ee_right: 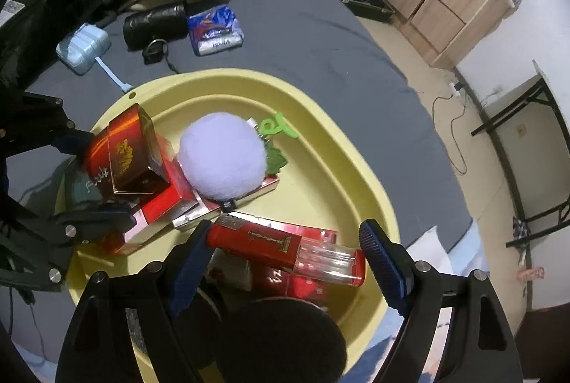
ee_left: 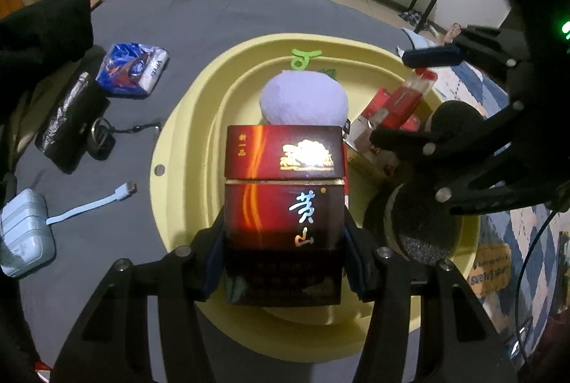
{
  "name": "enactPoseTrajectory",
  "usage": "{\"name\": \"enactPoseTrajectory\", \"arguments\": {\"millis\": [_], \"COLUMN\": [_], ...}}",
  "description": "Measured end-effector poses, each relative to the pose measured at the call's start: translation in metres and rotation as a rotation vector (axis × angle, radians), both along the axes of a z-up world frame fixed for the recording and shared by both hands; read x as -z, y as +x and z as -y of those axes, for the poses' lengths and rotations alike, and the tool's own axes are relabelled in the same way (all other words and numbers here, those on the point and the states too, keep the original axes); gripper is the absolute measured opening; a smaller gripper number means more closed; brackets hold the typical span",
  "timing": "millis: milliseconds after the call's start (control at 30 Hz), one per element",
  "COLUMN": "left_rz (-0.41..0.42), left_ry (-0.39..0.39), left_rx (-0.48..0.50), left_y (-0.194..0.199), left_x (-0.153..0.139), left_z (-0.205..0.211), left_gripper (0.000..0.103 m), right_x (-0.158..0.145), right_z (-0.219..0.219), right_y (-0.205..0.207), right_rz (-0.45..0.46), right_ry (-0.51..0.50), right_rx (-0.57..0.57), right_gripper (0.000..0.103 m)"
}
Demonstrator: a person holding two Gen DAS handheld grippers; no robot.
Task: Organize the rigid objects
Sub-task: 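Lower the dark red box and red lighter into the yellow tray, open both tools, then move the left tool toward the silver ball while the right tool approaches a red cigarette pack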
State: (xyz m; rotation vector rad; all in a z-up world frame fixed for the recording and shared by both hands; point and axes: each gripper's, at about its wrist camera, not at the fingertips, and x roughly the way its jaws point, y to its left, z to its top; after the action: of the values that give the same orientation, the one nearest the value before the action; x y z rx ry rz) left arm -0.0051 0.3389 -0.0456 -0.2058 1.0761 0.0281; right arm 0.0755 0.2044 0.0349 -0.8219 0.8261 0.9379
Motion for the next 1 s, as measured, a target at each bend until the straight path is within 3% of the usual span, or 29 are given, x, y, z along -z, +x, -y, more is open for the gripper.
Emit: {"name": "enactPoseTrajectory", "arguments": {"millis": [133,200,267,367,500,667,733,833,1000], "left_rz": [0.014,0.030,0.073,0.149,0.184,0.199,0.191,0.139,0.062], "left_ry": [-0.006,-0.013,-0.006,-0.025,-0.032,-0.042,-0.040,-0.032,-0.077], "left_rx": [0.004,-0.004,-0.020,-0.044,-0.008,0.113,0.190,0.224,0.306], "left_y": [-0.005,-0.010,-0.014,-0.015,-0.002,0.030,0.047,0.071,0.110], "left_x": [-0.001,-0.006,-0.017,-0.042,-0.074,-0.094,-0.094,-0.087,-0.067], "left_z": [-0.001,-0.003,-0.004,-0.004,0.020,0.091,0.132,0.187,0.284], "left_gripper": [0.063,0.076,0.088,0.102,0.103,0.103,0.103,0.103,0.103], "right_x": [0.008,0.005,-0.007,-0.030,-0.057,-0.054,-0.043,-0.017,0.024], "right_z": [0.005,0.011,0.026,0.054,0.125,0.233,0.277,0.346,0.407], "right_y": [0.000,-0.001,-0.002,0.002,0.010,0.000,-0.003,-0.006,-0.011], "right_rz": [-0.007,0.003,-0.002,-0.023,-0.035,0.037,0.063,0.090,0.076], "right_ry": [0.008,0.037,0.110,0.221,0.417,0.482,0.464,0.404,0.354], "right_rx": [0.013,0.026,0.050,0.124,0.288,0.426,0.472,0.569,0.618], "right_gripper": [0.084,0.092,0.103,0.103,0.103,0.103,0.103,0.103,0.103]}}
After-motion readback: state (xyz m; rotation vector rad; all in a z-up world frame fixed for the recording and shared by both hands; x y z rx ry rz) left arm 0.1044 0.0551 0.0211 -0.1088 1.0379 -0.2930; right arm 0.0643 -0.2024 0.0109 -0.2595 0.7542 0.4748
